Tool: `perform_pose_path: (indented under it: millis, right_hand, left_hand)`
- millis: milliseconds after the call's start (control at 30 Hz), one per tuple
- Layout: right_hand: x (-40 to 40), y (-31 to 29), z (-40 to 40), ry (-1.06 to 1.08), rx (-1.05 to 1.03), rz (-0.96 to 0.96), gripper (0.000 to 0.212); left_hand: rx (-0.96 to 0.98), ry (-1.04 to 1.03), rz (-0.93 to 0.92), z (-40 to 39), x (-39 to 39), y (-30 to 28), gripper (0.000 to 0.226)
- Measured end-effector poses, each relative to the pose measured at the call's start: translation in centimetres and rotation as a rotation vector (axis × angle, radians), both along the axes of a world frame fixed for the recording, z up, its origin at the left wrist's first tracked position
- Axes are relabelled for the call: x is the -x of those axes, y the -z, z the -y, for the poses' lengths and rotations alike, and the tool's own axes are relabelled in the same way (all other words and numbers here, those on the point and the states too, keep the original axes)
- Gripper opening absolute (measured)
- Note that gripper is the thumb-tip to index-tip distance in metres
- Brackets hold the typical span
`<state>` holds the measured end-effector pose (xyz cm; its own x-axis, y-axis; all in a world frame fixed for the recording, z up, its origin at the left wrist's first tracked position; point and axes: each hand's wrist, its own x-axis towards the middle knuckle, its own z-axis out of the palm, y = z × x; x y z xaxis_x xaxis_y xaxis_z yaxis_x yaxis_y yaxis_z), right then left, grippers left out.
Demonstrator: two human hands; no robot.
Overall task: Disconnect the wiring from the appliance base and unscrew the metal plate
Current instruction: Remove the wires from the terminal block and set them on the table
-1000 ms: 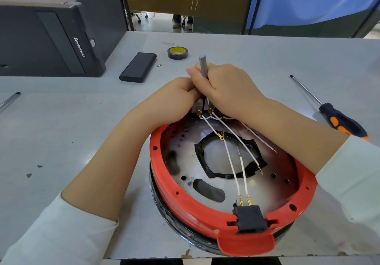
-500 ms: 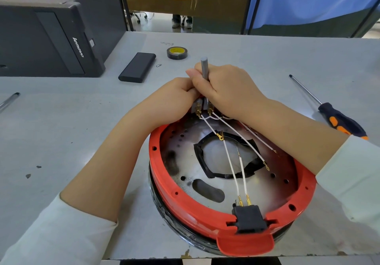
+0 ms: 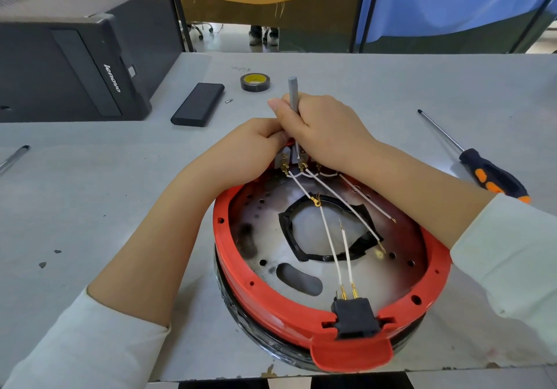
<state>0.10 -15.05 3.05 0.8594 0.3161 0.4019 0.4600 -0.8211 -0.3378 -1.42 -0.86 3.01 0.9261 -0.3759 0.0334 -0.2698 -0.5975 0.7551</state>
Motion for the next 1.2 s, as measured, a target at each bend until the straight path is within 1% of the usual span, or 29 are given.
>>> perform_pose_path:
  millis: [67,133,200,233,300,333,433,500,567,633,767,833,967,1033,1133,1167,1200]
  right_hand:
    - [0.5,-0.2,0.3,-0.035,-0.09,0.02,0.044]
    - [0.8,-1.0,0.7,-0.066,-0.279,0.004,0.044]
    - [0.8,-2.1,1.4,-0.081,-0.451,-0.069,0.04]
    - [0.8,-2.4,1.7,-0.079,-0.48,-0.125,0.039]
    - [1.1,-2.3,2.2,-0.062,-0.458,-0.229,0.036]
    - [1.4,-1.8,2.4,-0.047,-0.44,-0.252,0.035]
    - [2.2,-0.2,2.6,0.005,-0.432,-0.196,0.031]
    - [2.2,0.1,2.8,0.013,-0.536,-0.158,0.029]
    - [2.1,-0.1,2.9,0.023,-0.598,-0.167,0.028]
    - [2.3,-0.2,2.9,0.004,-0.619,-0.19,0.027]
    - [3.2,-1.2,3.0,-0.098,-0.646,-0.167,0.022]
    - [3.7,-2.2,3.3,-0.147,-0.596,-0.196,0.017]
    - [5.2,-3.1,3.7,-0.17,-0.365,-0.321,0.018]
    - [5.9,-2.8,3.7,-0.112,-0.16,-0.387,0.017]
    - [6.7,-2.0,3.4,0.024,0.236,-0.36,0.01]
    - [6.9,-1.9,3.2,0.048,0.305,-0.34,0.013]
    - [7.2,-1.8,3.1,0.057,0.33,-0.333,0.016]
  left_hand:
    - [0.008,0.023,0.006,0.0,0.0,0.0,0.028]
    - [0.02,0.025,0.011,-0.1,0.0,0.0,0.027]
    - [0.031,0.025,0.012,-0.1,0.0,-0.1,0.027]
    - [0.036,0.03,0.012,-0.1,0.0,-0.1,0.028]
    - [0.044,0.043,0.013,-0.1,0.0,0.0,0.028]
    - [0.045,0.046,0.015,-0.1,0.0,0.0,0.029]
    - [0.038,0.036,0.024,-0.2,-0.1,0.1,0.029]
    - [0.033,0.029,0.017,-0.2,-0.2,0.2,0.029]
    - [0.033,0.029,0.009,-0.2,-0.2,0.2,0.03]
    - [0.032,0.031,0.012,-0.2,-0.3,0.3,0.03]
    - [0.04,0.04,0.026,-0.2,-0.3,0.2,0.029]
    - [0.042,0.039,0.018,-0.2,-0.3,0.3,0.029]
    - [0.037,0.029,0.014,-0.1,-0.3,0.2,0.028]
    - [0.038,0.033,0.008,-0.1,-0.2,0.2,0.029]
    - [0.051,0.027,-0.003,-0.1,-0.1,0.2,0.03]
    - [0.05,0.025,-0.003,-0.1,-0.1,0.2,0.029]
    - [0.043,0.023,-0.002,-0.1,-0.1,0.2,0.029]
